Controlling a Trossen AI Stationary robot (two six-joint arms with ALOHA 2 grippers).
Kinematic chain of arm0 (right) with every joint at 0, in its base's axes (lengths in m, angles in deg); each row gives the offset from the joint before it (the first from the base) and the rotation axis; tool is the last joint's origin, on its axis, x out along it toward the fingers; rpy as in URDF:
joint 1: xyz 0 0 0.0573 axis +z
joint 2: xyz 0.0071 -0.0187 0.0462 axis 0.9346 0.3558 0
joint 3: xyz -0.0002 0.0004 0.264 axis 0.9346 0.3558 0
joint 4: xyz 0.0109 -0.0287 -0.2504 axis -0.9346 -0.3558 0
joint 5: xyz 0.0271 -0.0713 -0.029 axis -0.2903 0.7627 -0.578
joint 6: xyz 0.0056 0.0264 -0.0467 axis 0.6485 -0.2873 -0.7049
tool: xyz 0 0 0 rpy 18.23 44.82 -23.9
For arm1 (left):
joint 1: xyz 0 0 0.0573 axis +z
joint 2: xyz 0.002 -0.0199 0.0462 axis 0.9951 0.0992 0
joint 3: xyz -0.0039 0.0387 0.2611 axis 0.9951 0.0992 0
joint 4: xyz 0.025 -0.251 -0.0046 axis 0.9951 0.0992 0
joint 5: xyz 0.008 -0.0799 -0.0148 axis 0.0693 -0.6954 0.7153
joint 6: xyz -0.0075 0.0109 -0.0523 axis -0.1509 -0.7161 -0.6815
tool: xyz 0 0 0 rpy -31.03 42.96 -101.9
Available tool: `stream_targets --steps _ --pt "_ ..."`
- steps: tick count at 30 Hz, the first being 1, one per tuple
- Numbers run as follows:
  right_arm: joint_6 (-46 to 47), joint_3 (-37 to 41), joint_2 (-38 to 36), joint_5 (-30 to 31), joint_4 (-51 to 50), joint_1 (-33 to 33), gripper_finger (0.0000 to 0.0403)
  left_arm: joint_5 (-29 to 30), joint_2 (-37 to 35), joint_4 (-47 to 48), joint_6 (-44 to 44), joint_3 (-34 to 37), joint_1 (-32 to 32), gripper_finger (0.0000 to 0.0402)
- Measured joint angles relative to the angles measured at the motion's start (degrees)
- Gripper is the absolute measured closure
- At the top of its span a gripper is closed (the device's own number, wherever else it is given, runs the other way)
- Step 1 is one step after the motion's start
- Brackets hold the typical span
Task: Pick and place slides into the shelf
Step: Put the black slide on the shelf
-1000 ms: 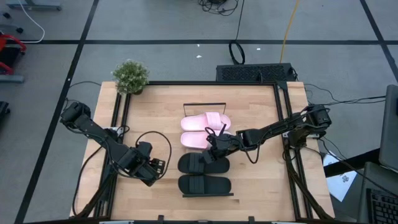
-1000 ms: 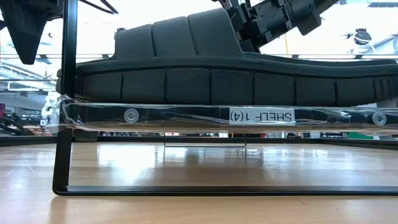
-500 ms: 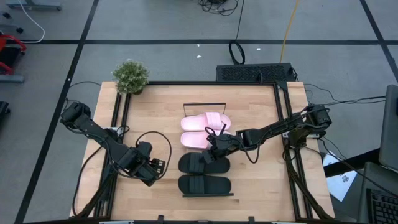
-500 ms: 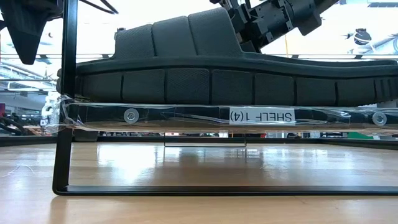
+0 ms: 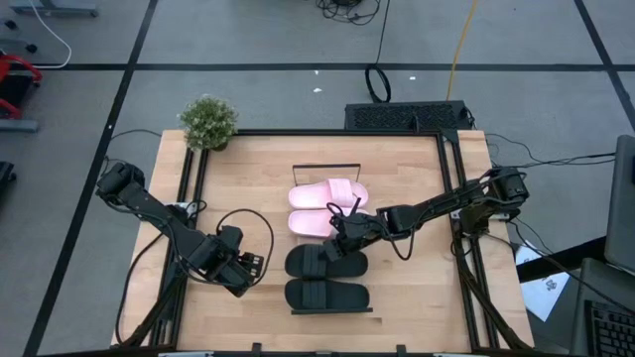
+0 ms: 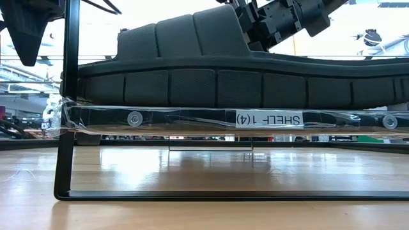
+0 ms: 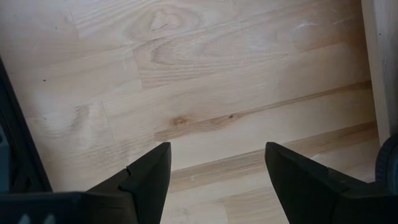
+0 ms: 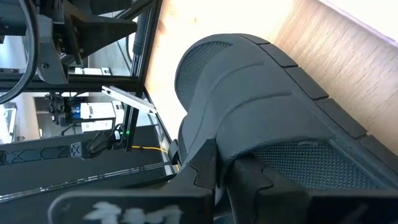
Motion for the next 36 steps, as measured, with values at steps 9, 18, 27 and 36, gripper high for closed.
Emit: stream_targets --steps 9,18,27,36 --pt "-0.02 0.00 0.00 -0.13 -0.02 -0.04 0.0347 0.62 0.00 0.06 0.46 0.00 0.00 0.0146" --pt "0.00 0.00 0.00 -0.28 0.00 -0.04 0.0304 1.14 0.00 0.07 0.46 0.00 0.00 0.0146" --pt "0.00 0.00 0.00 -0.30 0.04 -0.15 0.0302 1.30 0.00 0.04 0.44 0.00 0.00 0.0146" --pt "1.44 0.02 0.00 -1.90 -0.73 -0.31 0.0303 1.53 0.02 0.05 0.44 -0.01 0.00 0.0147"
